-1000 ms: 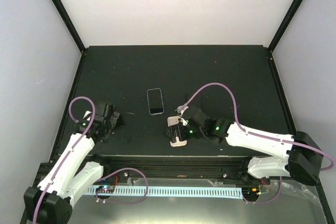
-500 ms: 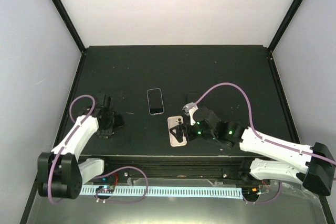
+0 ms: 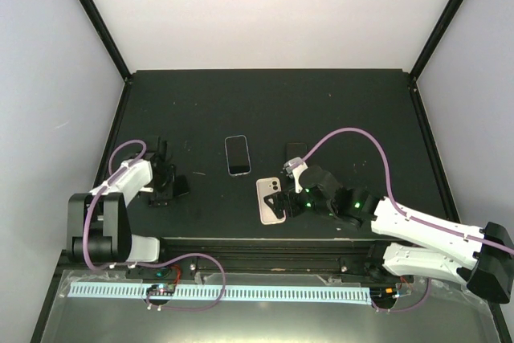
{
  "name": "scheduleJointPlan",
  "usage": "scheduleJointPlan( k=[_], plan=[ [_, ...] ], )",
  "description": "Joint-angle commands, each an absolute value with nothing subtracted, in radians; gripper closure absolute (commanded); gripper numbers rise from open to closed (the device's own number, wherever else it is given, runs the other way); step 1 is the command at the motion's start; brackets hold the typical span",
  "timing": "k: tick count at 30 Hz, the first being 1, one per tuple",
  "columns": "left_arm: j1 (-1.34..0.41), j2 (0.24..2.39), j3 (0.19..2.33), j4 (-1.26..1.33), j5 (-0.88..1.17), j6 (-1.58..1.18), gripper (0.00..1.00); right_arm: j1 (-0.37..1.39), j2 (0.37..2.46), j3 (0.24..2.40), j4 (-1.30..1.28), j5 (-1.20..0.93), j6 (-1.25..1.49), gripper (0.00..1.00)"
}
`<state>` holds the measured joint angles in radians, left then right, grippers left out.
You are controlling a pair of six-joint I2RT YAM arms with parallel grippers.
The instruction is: Put the phone into the phone case
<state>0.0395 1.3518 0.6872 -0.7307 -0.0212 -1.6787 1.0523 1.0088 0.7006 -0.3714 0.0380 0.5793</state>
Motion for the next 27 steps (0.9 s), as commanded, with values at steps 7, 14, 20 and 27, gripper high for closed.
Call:
scheduleJointPlan(
  k=[7,14,20,27],
  plan=[
    [0.083,1.447,0.723,-0.699,0.017,-1.739,0.09,1.054,1.003,0.698,-0.368,0.060,0.566,0.00],
    [0.107,1.493,0.729,-0.681,0.014,-1.753,0.07,1.054,1.005,0.692,-0.355,0.050,0.569,0.00],
    [0.115,1.533,0.731,-0.666,0.065,-1.725,0.05,1.054,0.999,0.692,-0.370,0.063,0.581,0.00],
    [0.116,1.556,0.789,-0.797,0.082,-1.663,0.21,1.054,0.962,0.692,-0.361,0.088,0.588,0.00]
  ],
)
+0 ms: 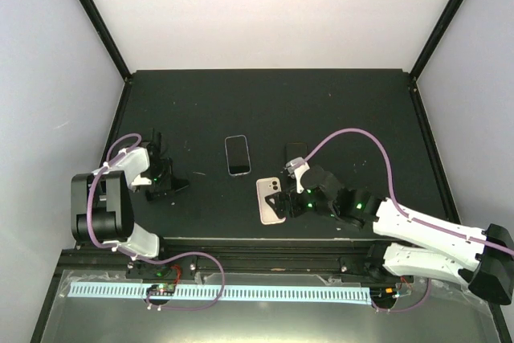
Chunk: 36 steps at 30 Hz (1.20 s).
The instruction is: Put the phone into the phone case
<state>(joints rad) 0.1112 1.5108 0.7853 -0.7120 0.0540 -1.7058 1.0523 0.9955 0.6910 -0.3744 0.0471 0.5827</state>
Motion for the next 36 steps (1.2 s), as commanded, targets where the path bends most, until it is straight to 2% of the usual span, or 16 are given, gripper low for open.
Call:
scheduleJointPlan(
  k=[1,16,24,31,36],
  plan=[
    [0.116,1.553,0.790,-0.803,0.088,-1.654,0.22,1.054,0.956,0.690,-0.363,0.093,0.588,0.00],
    [0.077,1.463,0.681,-0.780,0.201,-1.493,0.36,1.053,0.781,0.654,-0.387,0.182,0.597,0.00],
    [-0.006,1.425,0.655,-0.772,0.239,-1.445,0.36,1.054,0.649,0.625,-0.368,0.231,0.607,0.00],
    [-0.095,1.404,0.715,-0.811,0.228,-1.310,0.36,1.052,0.640,0.638,-0.458,0.385,0.632,0.00],
    [-0.198,1.367,0.749,-0.833,0.223,-1.266,0.35,1.050,0.646,0.670,-0.447,0.357,0.571,0.00]
  ],
)
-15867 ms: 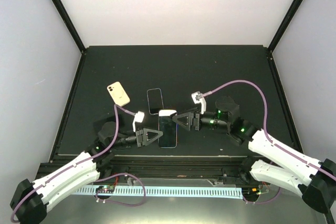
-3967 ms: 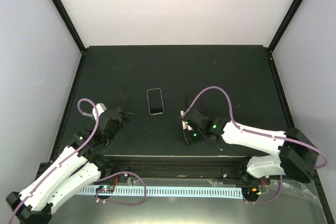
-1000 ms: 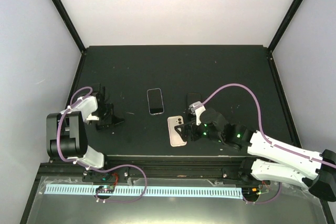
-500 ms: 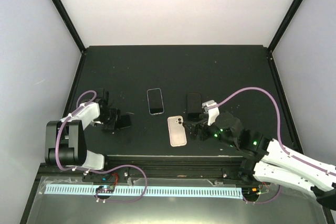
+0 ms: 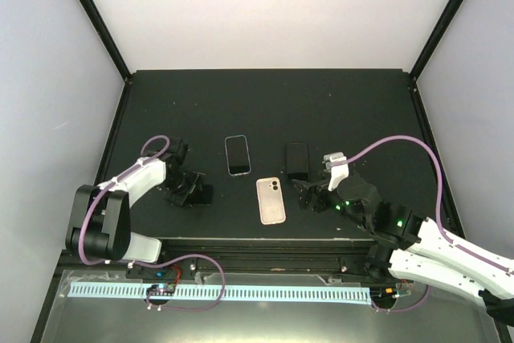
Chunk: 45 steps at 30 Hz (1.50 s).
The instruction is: Put the phone into the phone case
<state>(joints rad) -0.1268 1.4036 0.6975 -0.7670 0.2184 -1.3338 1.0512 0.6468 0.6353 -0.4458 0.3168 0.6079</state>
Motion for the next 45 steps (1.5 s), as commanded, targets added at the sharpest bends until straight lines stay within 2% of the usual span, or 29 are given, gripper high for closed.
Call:
scheduleJointPlan(
  k=[1,5,12,29,45],
  plan=[
    [-0.224,1.352,0.751,-0.835,0.214,-1.272,0.35,1.051,0.650,0.675,-0.441,0.346,0.562,0.00],
    [-0.283,1.296,0.755,-0.844,0.184,-1.307,0.33,1.049,0.662,0.684,-0.434,0.323,0.566,0.00],
    [-0.272,1.294,0.798,-0.890,0.009,-1.416,0.02,1.049,0.649,0.657,-0.410,0.290,0.588,0.00],
    [-0.238,1.451,0.806,-0.789,-0.099,-1.642,0.04,1.049,0.506,0.604,-0.459,0.299,0.577,0.00],
    [-0.234,1.506,0.760,-0.777,-0.085,-1.791,0.08,1.048,0.443,0.589,-0.490,0.285,0.575,0.00]
  ],
)
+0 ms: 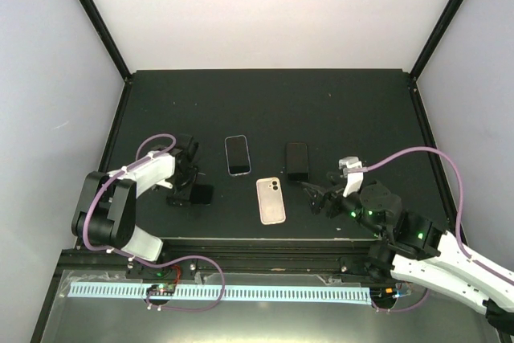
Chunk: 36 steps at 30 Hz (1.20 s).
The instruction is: Put the phone into the phone case
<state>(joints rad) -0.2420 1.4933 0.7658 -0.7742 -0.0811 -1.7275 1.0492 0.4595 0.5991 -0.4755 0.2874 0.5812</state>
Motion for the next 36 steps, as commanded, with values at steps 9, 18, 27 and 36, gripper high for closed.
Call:
scheduleJointPlan(
  k=[9,18,27,36],
  plan=[
    [-0.233,1.525,0.777,-0.828,-0.057,-1.804,0.17,1.049,0.427,0.585,-0.497,0.279,0.585,0.00],
    [-0.235,1.487,0.797,-0.879,-0.010,-1.709,0.26,1.049,0.458,0.589,-0.474,0.244,0.590,0.00],
    [-0.277,1.361,0.857,-0.961,-0.019,-1.571,0.26,1.049,0.530,0.584,-0.430,0.188,0.611,0.00],
    [-0.448,1.257,0.897,-0.909,-0.021,-1.382,0.25,1.048,0.615,0.577,-0.382,0.170,0.585,0.03]
  ],
)
